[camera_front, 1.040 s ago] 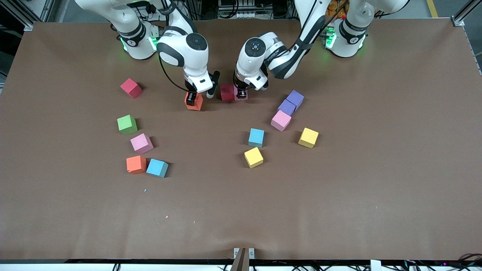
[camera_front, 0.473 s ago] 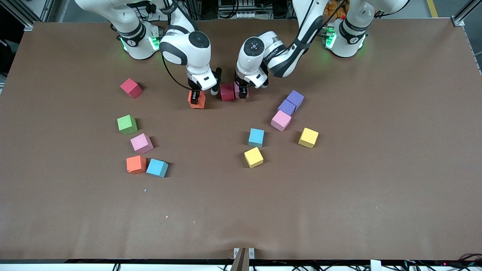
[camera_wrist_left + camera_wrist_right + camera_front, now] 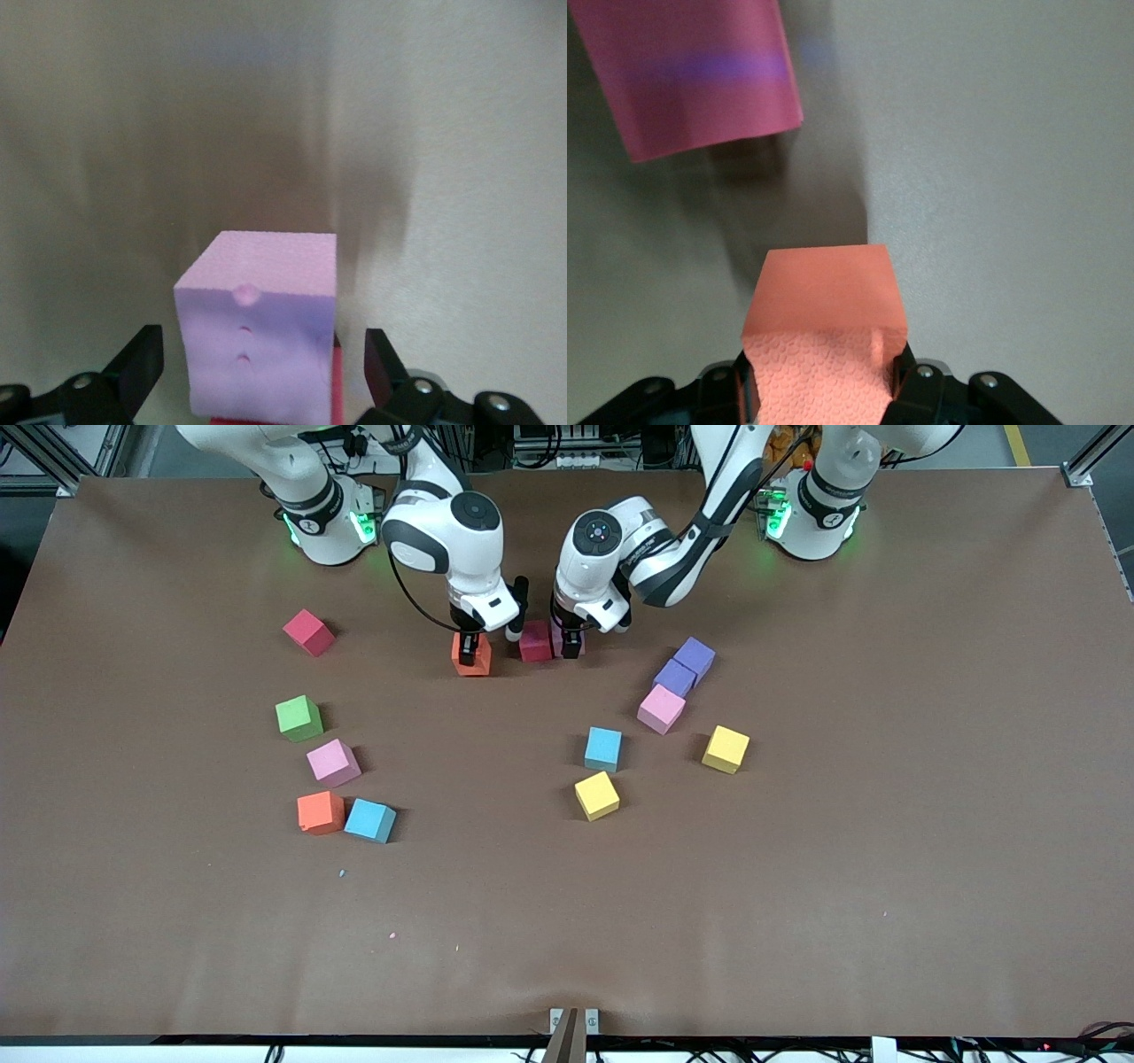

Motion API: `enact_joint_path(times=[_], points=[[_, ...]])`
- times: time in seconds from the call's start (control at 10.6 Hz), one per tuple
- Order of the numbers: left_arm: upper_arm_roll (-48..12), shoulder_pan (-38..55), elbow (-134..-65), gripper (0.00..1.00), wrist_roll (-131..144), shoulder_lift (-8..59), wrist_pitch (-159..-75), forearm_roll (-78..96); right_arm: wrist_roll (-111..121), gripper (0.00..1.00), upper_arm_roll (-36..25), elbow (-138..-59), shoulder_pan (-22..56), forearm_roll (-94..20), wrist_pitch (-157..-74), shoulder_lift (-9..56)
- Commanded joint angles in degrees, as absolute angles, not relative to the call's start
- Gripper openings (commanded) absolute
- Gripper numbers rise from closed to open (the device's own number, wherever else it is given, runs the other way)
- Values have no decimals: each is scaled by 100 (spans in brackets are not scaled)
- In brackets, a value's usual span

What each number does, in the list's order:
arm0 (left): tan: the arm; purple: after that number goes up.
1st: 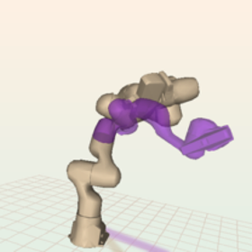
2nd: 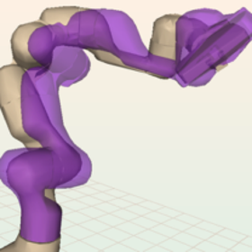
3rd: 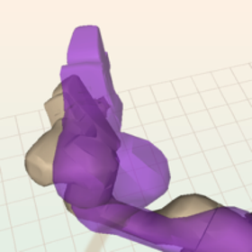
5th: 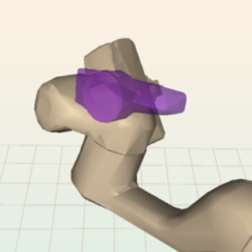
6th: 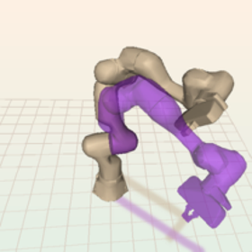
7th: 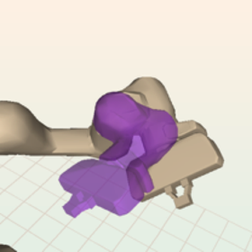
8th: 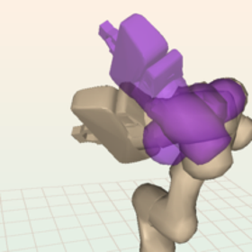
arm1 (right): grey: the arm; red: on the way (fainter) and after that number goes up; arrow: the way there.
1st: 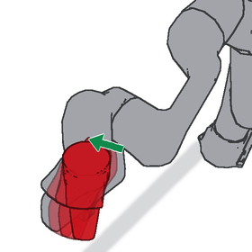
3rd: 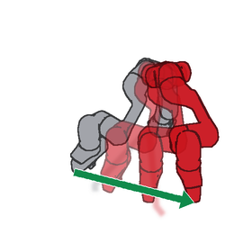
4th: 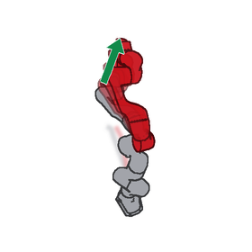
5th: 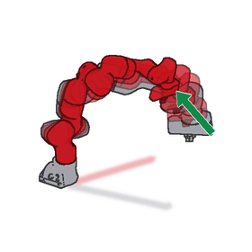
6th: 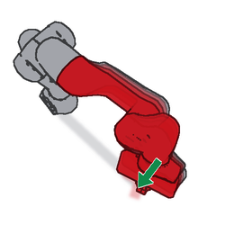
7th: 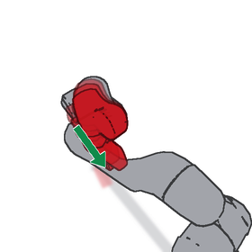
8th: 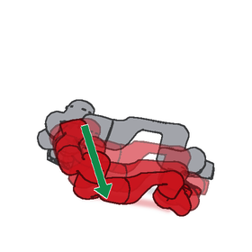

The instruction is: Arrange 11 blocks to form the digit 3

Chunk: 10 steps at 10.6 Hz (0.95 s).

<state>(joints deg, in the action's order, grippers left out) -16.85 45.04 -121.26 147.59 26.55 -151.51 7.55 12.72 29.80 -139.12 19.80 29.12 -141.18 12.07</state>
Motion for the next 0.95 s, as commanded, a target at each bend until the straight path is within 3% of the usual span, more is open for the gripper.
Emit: enact_joint_path(times=[0.0, 0.57, 0.85], points=[[-1696, 4325, -12199, 100, 14792, 2233, -14749, 650, 1266, 0, 3137, -13808, 2021, 2875, -14107, 1336], [-1740, 3834, -12191, 100, 14117, 1574, -13774, 729, 1617, 0, 3261, -13588, 2048, 2830, -14036, 1485], [-1740, 3411, -12146, 100, 13948, 1485, -13729, 738, 1573, 0, 3252, -13474, 2136, 2821, -14027, 1634]])
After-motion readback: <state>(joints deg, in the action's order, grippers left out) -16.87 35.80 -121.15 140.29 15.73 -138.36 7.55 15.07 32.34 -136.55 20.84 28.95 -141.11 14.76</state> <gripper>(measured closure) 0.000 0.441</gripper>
